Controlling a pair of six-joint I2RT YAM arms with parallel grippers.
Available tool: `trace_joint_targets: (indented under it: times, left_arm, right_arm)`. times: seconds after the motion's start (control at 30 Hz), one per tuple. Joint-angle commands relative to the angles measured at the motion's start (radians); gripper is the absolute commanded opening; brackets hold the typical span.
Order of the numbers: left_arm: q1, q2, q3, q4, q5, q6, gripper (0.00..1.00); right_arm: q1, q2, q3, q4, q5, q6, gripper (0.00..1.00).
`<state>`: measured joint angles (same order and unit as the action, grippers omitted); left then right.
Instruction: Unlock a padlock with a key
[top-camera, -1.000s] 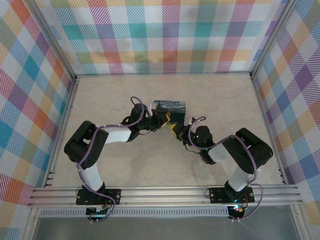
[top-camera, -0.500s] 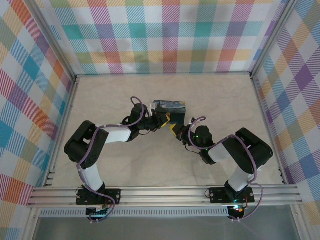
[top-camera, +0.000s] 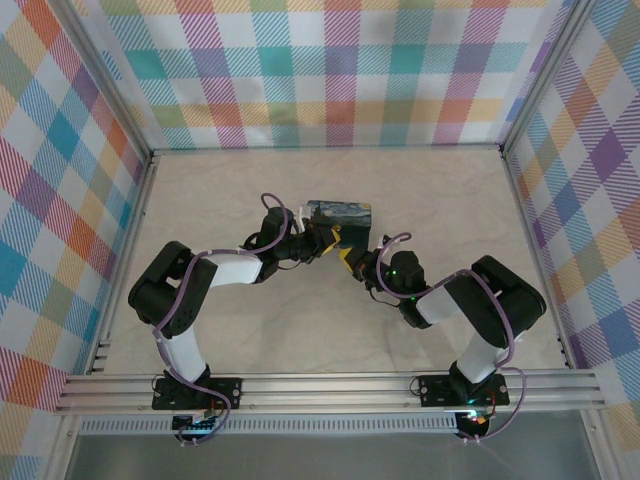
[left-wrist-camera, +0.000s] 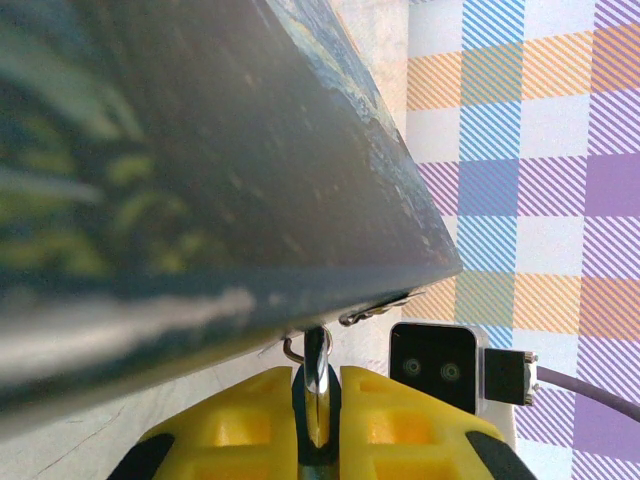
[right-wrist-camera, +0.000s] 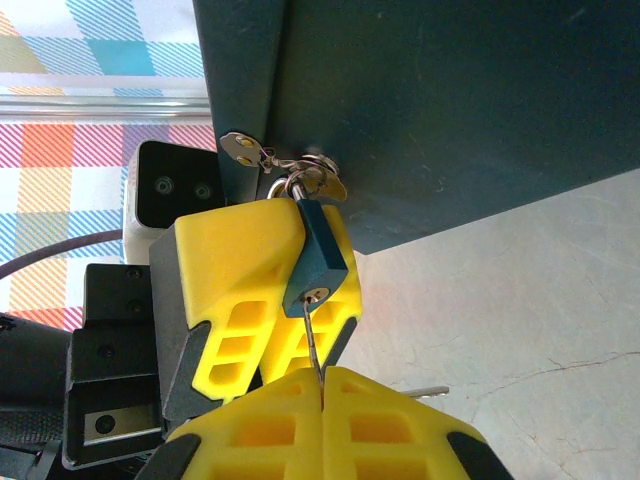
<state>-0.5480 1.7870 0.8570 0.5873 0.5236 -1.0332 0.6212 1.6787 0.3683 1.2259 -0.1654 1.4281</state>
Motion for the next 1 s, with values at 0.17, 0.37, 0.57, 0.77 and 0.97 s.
trace_joint_targets:
  times: [0.17, 0.37, 0.57, 0.77, 0.97]
  left_arm:
    - [0.008, -0.002, -0.005, 0.069, 0.021, -0.014, 0.03]
    - [0.008, -0.005, -0.004, 0.068, 0.021, -0.013, 0.03]
    - [0.008, 0.0, -0.01, 0.072, 0.026, -0.014, 0.03]
    - [0.008, 0.002, -0.011, 0.078, 0.03, -0.015, 0.03]
    - [0.008, -0.002, -0.016, 0.086, 0.034, -0.018, 0.03]
  right_arm:
    - [-0.003, -0.002, 0.033, -0.014, -0.011, -0.03, 0.0]
    - [-0.003, -0.007, 0.015, -0.001, -0.007, -0.036, 0.0]
    - [-0.003, -0.038, 0.028, -0.055, 0.003, -0.052, 0.0]
    - [-0.006, -0.043, 0.049, -0.051, 0.01, -0.051, 0.0]
    - [-0.006, -0.038, 0.063, -0.065, 0.015, -0.043, 0.0]
